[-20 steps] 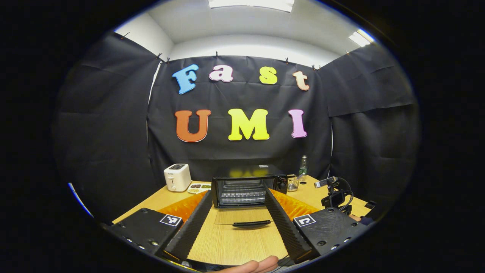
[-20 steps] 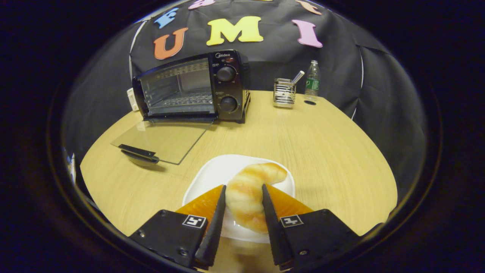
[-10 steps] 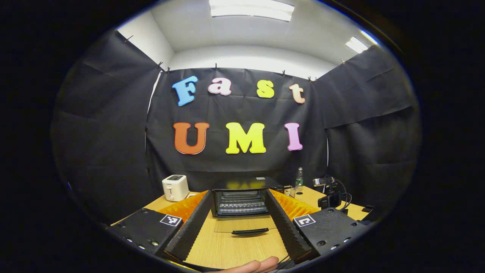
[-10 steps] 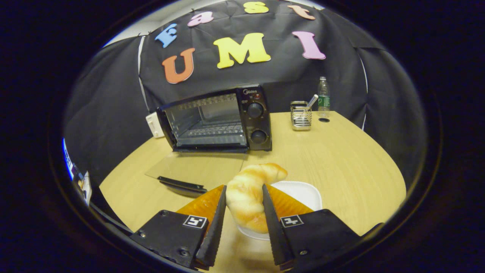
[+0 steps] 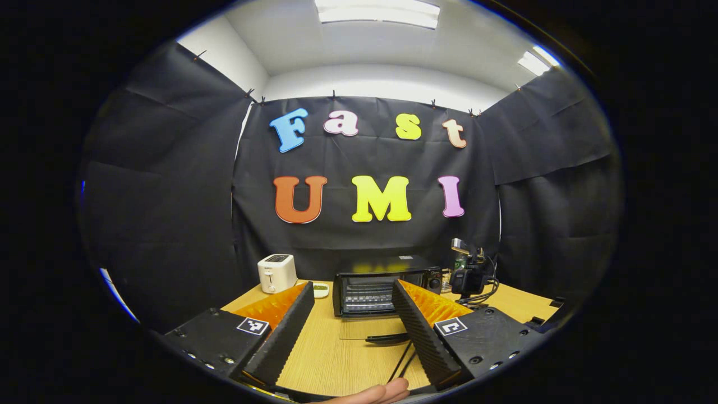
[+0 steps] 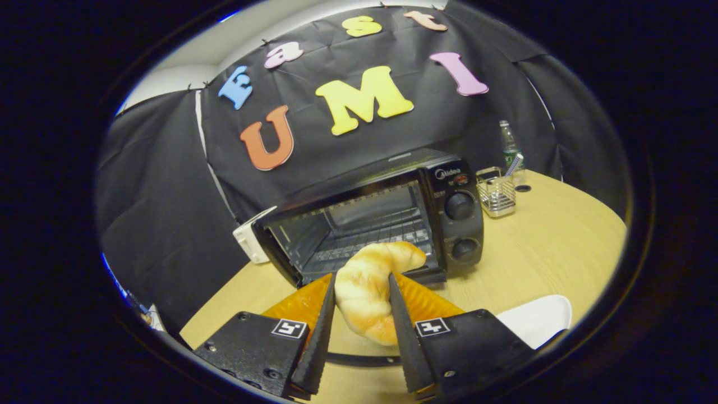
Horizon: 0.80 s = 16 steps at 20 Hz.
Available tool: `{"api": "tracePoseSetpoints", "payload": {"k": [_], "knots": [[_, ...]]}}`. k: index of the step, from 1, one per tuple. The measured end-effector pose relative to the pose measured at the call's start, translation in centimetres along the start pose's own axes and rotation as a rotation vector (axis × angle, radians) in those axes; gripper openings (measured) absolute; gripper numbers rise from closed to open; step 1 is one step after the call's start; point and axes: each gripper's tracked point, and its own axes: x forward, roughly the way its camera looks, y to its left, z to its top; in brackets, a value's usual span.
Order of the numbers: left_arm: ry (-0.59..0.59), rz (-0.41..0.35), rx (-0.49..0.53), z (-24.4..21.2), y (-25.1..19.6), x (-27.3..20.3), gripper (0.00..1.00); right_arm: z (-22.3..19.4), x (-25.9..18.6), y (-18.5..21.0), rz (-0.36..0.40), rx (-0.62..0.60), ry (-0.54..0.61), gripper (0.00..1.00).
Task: Open the electric oven with the left hand, put the food in, and close the electric oven.
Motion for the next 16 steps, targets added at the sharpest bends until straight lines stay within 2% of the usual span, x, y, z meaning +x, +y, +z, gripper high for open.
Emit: {"api": "tracePoseSetpoints", "payload": {"k": [4, 9, 13, 16], "knots": [[0.020, 0.027, -0.006, -0.7, 1.7, 0.4, 0.92, 0.0, 4.7, 2.0, -0.049, -0.019, 0.016, 0.55], [0.048, 0.053, 0.003, -1.8, 3.6, 1.3, 0.91, 1.0, 10.1, 3.8, -0.058, 0.016, -0.007, 0.55], [0.067, 0.080, -0.009, -2.6, 5.2, 2.1, 0.91, 2.0, 14.5, 3.6, -0.062, 0.073, -0.008, 0.55], [0.092, 0.096, -0.011, -3.6, 5.9, 2.6, 0.92, 2.6, 16.7, 2.7, -0.072, 0.041, -0.026, 0.55]]}}
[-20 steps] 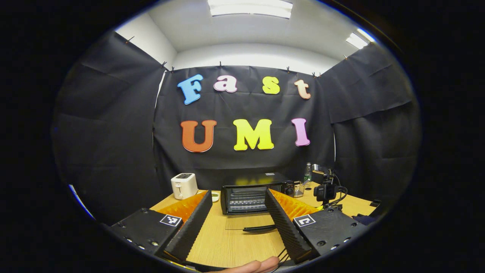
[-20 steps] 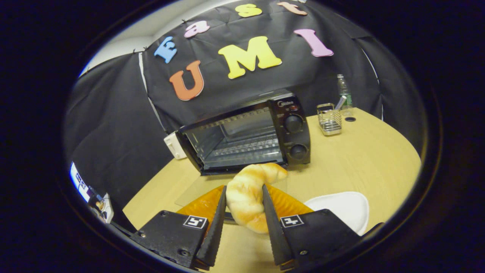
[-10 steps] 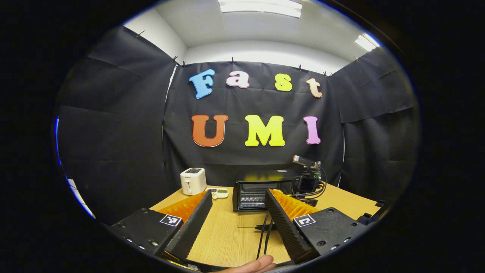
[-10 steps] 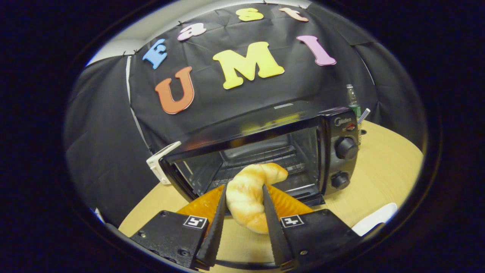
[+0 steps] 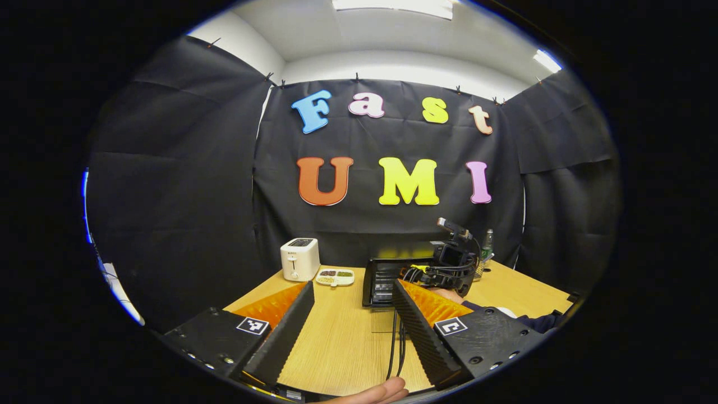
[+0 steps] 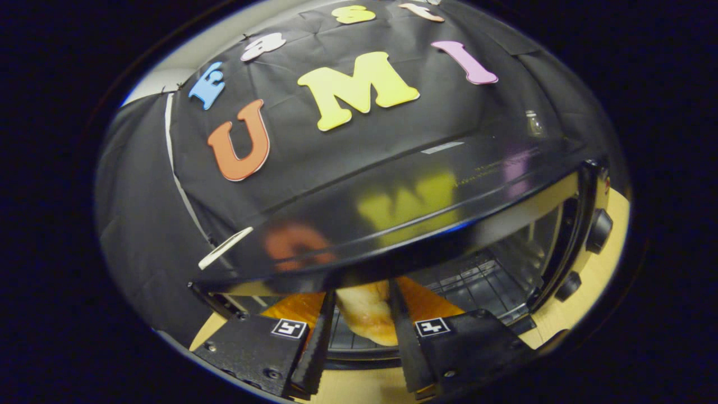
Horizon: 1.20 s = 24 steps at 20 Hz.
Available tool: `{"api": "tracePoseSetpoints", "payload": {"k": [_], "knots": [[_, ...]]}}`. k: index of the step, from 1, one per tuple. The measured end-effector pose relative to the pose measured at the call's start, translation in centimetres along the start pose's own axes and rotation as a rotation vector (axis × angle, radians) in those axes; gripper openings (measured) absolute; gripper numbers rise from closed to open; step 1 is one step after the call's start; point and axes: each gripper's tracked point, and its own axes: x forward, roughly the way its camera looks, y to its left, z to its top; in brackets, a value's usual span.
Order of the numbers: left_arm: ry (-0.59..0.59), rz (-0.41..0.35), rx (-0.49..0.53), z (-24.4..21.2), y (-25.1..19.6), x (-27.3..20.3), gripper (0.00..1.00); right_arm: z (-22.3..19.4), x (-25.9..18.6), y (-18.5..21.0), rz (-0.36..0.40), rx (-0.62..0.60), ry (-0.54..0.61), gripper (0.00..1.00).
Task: Open the electric oven with the left hand, put the food in, and close the electric oven.
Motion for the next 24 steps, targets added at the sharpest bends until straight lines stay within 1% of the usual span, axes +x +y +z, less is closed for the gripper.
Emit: {"api": "tracePoseSetpoints", "payload": {"k": [1, 2, 3, 5, 6, 9, 12, 14, 16, 18, 20, 22, 23, 24], "knots": [[0.007, 0.003, 0.000, -0.4, 0.0, 0.2, 0.92, -0.4, 0.4, -0.4, -0.016, -0.029, 0.016, 0.55], [0.013, 0.004, -0.002, -0.6, 0.0, 0.3, 0.92, -0.5, 0.0, -0.9, -0.025, -0.043, 0.031, 0.60], [0.019, 0.004, -0.005, -0.8, -0.1, 0.4, 0.92, -1.0, -0.2, -0.9, -0.016, -0.036, 0.033, 0.65], [0.033, 0.007, -0.013, -1.2, -0.2, 0.6, 0.92, -1.1, -1.4, -1.0, -0.011, -0.043, 0.030, 0.88], [0.037, 0.006, -0.015, -1.2, -0.4, 0.6, 0.92, -1.2, -2.0, -1.0, -0.008, -0.056, 0.031, 0.95], [0.034, -0.001, -0.007, -1.0, -1.0, 0.0, 0.92, -0.9, -5.2, -0.3, 0.035, -0.076, 0.015, 0.96], [0.036, -0.001, 0.005, -1.0, -1.6, -0.3, 0.92, -0.8, -9.6, 0.8, 0.104, -0.088, 0.007, 0.96], [0.050, -0.003, 0.002, -1.3, -2.2, -0.3, 0.92, 0.2, -12.9, 0.2, 0.117, -0.106, -0.014, 0.96], [0.059, -0.012, -0.004, -1.4, -3.0, -0.3, 0.92, 1.8, -16.1, -0.6, 0.114, -0.118, -0.052, 0.96], [0.075, -0.022, -0.011, -1.9, -3.8, -0.1, 0.92, 4.1, -19.0, -1.6, 0.090, -0.135, -0.119, 0.96], [0.114, -0.031, -0.034, -3.1, -4.8, 0.2, 0.92, 6.1, -22.0, -2.9, 0.052, -0.217, -0.161, 0.96], [0.165, -0.068, -0.059, -4.4, -6.8, 0.2, 0.92, 8.4, -24.9, -3.0, 0.051, -0.269, -0.209, 0.95], [0.184, -0.082, -0.060, -5.0, -7.6, 0.6, 0.82, 9.6, -26.5, -3.3, 0.043, -0.280, -0.242, 0.95], [0.204, -0.082, -0.059, -5.4, -8.0, 1.1, 0.92, 11.1, -28.3, -3.8, 0.029, -0.283, -0.279, 0.95]]}}
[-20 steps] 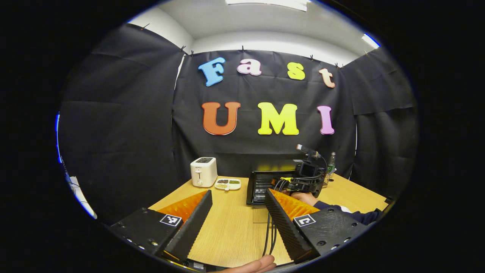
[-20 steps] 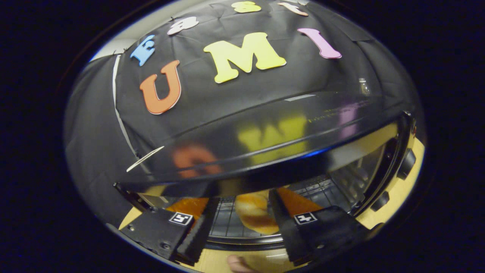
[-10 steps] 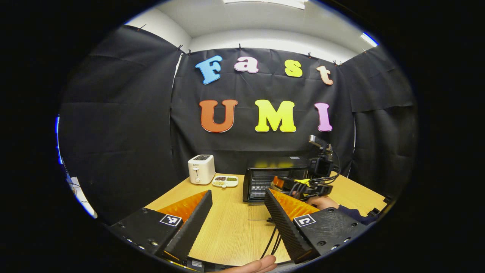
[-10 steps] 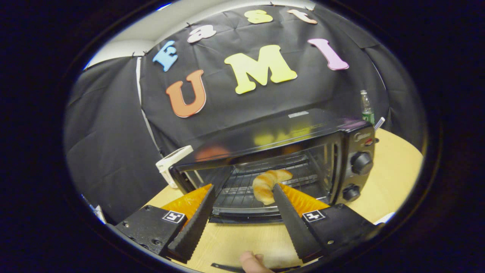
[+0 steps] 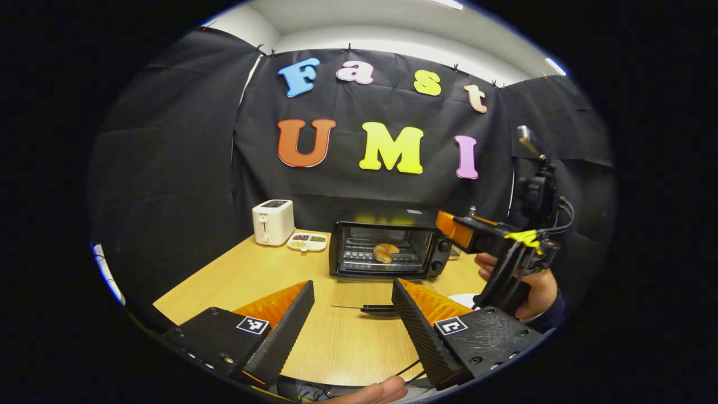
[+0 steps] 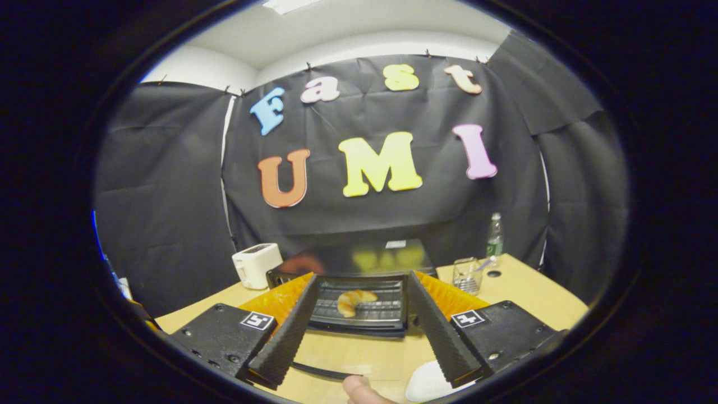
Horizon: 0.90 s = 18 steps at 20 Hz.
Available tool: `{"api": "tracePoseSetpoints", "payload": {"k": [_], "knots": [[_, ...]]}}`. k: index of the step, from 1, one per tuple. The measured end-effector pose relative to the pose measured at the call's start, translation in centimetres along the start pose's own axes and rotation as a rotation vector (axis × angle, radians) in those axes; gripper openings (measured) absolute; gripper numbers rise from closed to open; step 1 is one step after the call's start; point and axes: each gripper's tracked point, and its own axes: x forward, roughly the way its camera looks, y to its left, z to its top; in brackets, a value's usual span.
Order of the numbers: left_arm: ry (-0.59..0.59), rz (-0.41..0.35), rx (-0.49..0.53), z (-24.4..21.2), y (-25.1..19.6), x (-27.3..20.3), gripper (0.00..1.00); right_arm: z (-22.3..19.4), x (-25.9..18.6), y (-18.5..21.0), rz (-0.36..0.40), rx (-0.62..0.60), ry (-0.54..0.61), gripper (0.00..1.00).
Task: Open the electric oven with the left hand, put the food in, and close the electric oven.
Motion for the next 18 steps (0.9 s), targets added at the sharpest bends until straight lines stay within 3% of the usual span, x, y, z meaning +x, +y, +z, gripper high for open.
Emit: {"api": "tracePoseSetpoints", "payload": {"k": [1, 2, 3, 5, 8, 12, 18], "knots": [[0.028, 0.006, -0.012, -0.5, -0.3, 0.5, 0.82, 1.6, -1.3, -0.8, -0.015, 0.003, -0.037, 0.95], [0.067, -0.010, -0.032, -1.4, -1.3, 0.9, 1.00, 3.1, -2.7, -1.6, -0.028, 0.007, -0.064, 0.95], [0.097, -0.044, -0.051, -1.9, -2.7, 1.3, 0.93, 4.1, -4.2, -2.5, -0.043, 0.007, -0.077, 0.95], [0.135, -0.112, -0.055, -2.6, -5.4, 2.3, 0.94, 6.5, -7.5, -3.8, -0.058, 0.000, -0.111, 0.96], [0.227, -0.131, -0.009, -5.5, -6.6, 4.7, 0.94, 9.1, -11.9, -6.1, -0.098, -0.010, -0.154, 0.96], [0.301, -0.210, 0.003, -9.4, -9.7, 7.6, 0.94, 10.8, -16.9, -8.9, -0.137, -0.025, -0.198, 0.96], [0.323, -0.127, 0.081, -13.7, -9.0, 11.1, 0.95, 9.6, -20.8, -12.0, -0.167, -0.045, -0.180, 0.96]]}}
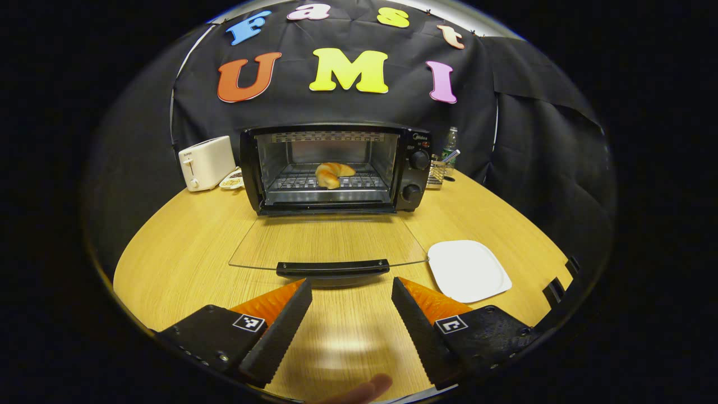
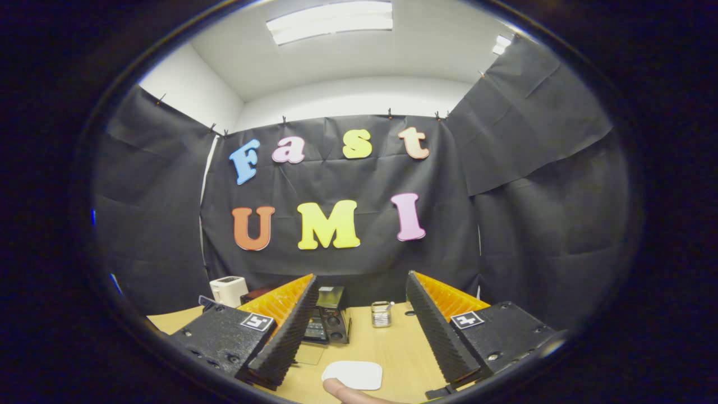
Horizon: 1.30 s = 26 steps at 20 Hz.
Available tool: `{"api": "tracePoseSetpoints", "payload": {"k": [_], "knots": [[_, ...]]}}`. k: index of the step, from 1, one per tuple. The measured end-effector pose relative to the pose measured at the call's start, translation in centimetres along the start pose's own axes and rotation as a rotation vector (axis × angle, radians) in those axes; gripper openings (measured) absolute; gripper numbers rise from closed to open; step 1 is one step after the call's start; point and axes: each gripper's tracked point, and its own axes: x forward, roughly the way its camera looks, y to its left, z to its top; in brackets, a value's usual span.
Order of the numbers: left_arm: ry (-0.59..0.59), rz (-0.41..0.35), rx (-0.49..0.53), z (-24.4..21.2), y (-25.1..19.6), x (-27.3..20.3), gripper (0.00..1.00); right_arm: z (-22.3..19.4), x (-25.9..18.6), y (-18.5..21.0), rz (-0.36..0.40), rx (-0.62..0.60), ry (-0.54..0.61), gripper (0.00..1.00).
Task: Open the electric oven with the left hand, put the food in, and close the electric oven.
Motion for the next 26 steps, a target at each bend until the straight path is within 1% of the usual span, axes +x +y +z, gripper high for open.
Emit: {"api": "tracePoseSetpoints", "payload": {"k": [2, 3, 6, 10, 12, 16, 19, 21, 23, 26], "knots": [[-0.003, 0.007, 0.009, -0.5, -0.2, 0.9, 0.94, -0.8, -0.2, -1.1, -0.022, 0.029, 0.019, 0.96], [-0.012, 0.019, 0.019, -0.6, -0.1, 1.3, 0.94, -0.9, -0.2, -1.2, -0.020, 0.040, 0.014, 0.96], [-0.028, 0.037, 0.040, -1.2, 0.5, 2.4, 0.94, -1.7, -0.3, -0.8, 0.018, 0.060, 0.031, 0.96], [0.025, 0.059, 0.001, -3.0, 1.4, 3.9, 0.95, -2.5, 0.1, -0.7, 0.030, 0.056, 0.040, 0.96], [0.035, 0.088, 0.002, -3.0, 2.1, 4.0, 0.95, -2.7, 0.0, 0.3, 0.051, 0.045, 0.039, 0.96], [0.028, 0.055, -0.009, -2.5, 1.6, 4.8, 0.94, -4.1, 0.5, 2.2, 0.090, 0.000, 0.066, 0.96], [0.052, 0.058, -0.024, -2.7, 1.8, 5.1, 0.94, -5.0, 0.7, 3.3, 0.117, -0.026, 0.085, 0.96], [0.045, 0.055, -0.036, -2.4, 1.7, 4.8, 0.94, -5.1, 0.8, 3.6, 0.127, -0.040, 0.085, 0.96], [0.038, 0.051, -0.065, -2.0, 2.1, 4.7, 0.94, -5.1, 0.8, 3.9, 0.133, -0.049, 0.086, 0.96], [0.060, 0.057, -0.097, -1.7, 2.7, 4.5, 0.94, -5.4, 0.7, 4.2, 0.143, -0.052, 0.088, 0.96]]}}
